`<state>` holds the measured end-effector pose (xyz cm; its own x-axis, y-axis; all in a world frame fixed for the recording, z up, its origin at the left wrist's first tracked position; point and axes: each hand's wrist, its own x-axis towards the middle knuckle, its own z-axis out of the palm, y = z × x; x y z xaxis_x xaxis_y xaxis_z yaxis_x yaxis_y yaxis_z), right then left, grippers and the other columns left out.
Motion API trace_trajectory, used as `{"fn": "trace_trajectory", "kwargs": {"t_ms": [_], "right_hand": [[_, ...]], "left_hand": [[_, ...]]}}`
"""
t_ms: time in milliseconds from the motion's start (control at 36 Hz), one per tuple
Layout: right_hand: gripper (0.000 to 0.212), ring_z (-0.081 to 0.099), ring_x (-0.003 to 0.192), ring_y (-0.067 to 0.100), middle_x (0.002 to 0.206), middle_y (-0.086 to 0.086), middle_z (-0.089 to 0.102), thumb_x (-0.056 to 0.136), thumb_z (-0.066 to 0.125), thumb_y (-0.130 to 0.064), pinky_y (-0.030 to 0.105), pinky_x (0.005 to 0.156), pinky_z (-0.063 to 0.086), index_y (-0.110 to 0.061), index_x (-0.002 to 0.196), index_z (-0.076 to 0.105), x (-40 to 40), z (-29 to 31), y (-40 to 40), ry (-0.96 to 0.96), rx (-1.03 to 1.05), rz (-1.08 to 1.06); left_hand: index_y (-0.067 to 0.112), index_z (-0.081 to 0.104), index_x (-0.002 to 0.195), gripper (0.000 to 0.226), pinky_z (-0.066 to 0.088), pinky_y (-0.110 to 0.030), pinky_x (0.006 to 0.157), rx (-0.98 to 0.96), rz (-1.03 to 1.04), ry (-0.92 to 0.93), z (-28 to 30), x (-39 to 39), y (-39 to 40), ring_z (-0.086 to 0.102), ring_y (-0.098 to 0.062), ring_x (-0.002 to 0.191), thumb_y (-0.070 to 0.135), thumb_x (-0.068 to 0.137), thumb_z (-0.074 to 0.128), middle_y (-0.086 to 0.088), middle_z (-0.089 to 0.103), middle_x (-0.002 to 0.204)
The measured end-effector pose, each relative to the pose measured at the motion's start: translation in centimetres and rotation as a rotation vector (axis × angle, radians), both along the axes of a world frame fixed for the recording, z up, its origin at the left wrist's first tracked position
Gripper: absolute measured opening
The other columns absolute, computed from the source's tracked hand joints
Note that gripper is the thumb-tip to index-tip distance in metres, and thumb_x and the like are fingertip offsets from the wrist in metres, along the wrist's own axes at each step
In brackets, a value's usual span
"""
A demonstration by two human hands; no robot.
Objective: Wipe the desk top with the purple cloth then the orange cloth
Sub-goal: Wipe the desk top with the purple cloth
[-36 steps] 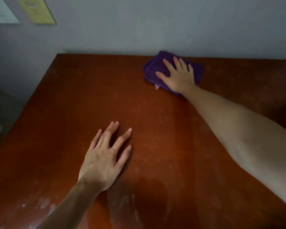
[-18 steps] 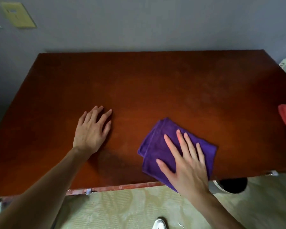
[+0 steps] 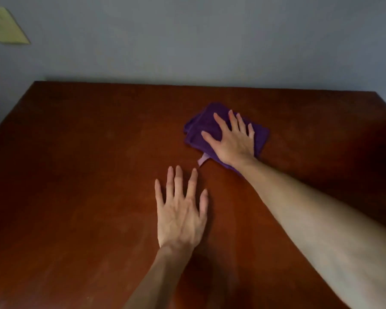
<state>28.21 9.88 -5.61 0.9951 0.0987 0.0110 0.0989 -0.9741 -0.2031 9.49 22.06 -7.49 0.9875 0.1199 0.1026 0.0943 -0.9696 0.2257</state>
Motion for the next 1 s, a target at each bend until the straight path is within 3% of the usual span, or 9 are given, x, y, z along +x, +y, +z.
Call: {"fn": "trace_trajectory", "kwargs": {"t_ms": [222, 472, 694, 806, 917, 1000], "right_hand": [[0.081, 0.000, 0.159, 0.022, 0.174, 0.003, 0.005, 0.093, 0.026, -0.083, 0.052, 0.127, -0.002, -0.043, 0.163, 0.014, 12.7, 0.9, 1.0, 0.053, 0.005, 0.148], [0.077, -0.001, 0.160, 0.023, 0.174, 0.003, 0.002, 0.098, 0.023, -0.076, 0.053, 0.127, -0.003, -0.039, 0.164, 0.011, 12.6, 0.6, 0.0, 0.039, -0.024, 0.201], [0.075, -0.001, 0.160, 0.022, 0.174, 0.001, 0.002, 0.098, 0.026, -0.074, 0.052, 0.127, 0.000, -0.041, 0.163, 0.010, 3.0, 0.0, -5.1, 0.008, -0.035, 0.221], [0.075, 0.006, 0.159, 0.023, 0.173, 0.003, 0.010, 0.096, 0.026, -0.073, 0.052, 0.127, 0.003, -0.040, 0.163, 0.017, -5.7, -0.2, -8.8, -0.008, -0.018, 0.215], [0.075, 0.023, 0.157, 0.025, 0.170, 0.005, 0.025, 0.093, 0.029, -0.070, 0.054, 0.125, 0.018, -0.036, 0.160, 0.034, -16.4, -0.9, -13.0, -0.098, 0.052, 0.149], [0.072, 0.018, 0.158, 0.022, 0.172, 0.003, 0.018, 0.098, 0.031, -0.070, 0.053, 0.126, 0.018, -0.037, 0.162, 0.027, -24.0, -1.1, -16.3, -0.092, 0.023, 0.114]], "left_hand": [[0.034, 0.022, 0.157, 0.058, 0.022, -0.053, 0.121, 0.047, -0.008, 0.023, -0.4, 0.6, -0.1, 0.012, -0.022, 0.154, 0.056, 0.104, 0.016, -0.010, 0.025, 0.164], [0.042, 0.012, 0.157, 0.059, 0.011, -0.046, 0.124, 0.037, 0.008, 0.049, -0.2, 0.7, 0.3, 0.002, -0.015, 0.155, 0.061, 0.101, 0.009, -0.003, 0.015, 0.167], [0.046, 0.013, 0.156, 0.058, 0.004, -0.042, 0.125, -0.010, 0.037, 0.054, 0.6, 0.7, -0.1, -0.001, -0.012, 0.154, 0.063, 0.100, 0.009, 0.000, 0.012, 0.168], [0.044, 0.020, 0.155, 0.060, 0.007, -0.042, 0.125, 0.008, 0.028, 0.041, 0.5, 0.4, 0.1, 0.007, -0.016, 0.154, 0.062, 0.099, 0.012, -0.003, 0.018, 0.166], [0.039, 0.032, 0.153, 0.055, 0.015, -0.044, 0.122, -0.006, 0.075, -0.007, 0.9, 0.1, -0.5, 0.018, -0.019, 0.152, 0.056, 0.102, 0.020, -0.004, 0.028, 0.163], [0.035, 0.027, 0.156, 0.055, 0.015, -0.046, 0.122, 0.029, 0.093, 0.041, 1.5, -0.3, -1.2, 0.017, -0.021, 0.153, 0.052, 0.104, 0.021, -0.005, 0.024, 0.164]]}}
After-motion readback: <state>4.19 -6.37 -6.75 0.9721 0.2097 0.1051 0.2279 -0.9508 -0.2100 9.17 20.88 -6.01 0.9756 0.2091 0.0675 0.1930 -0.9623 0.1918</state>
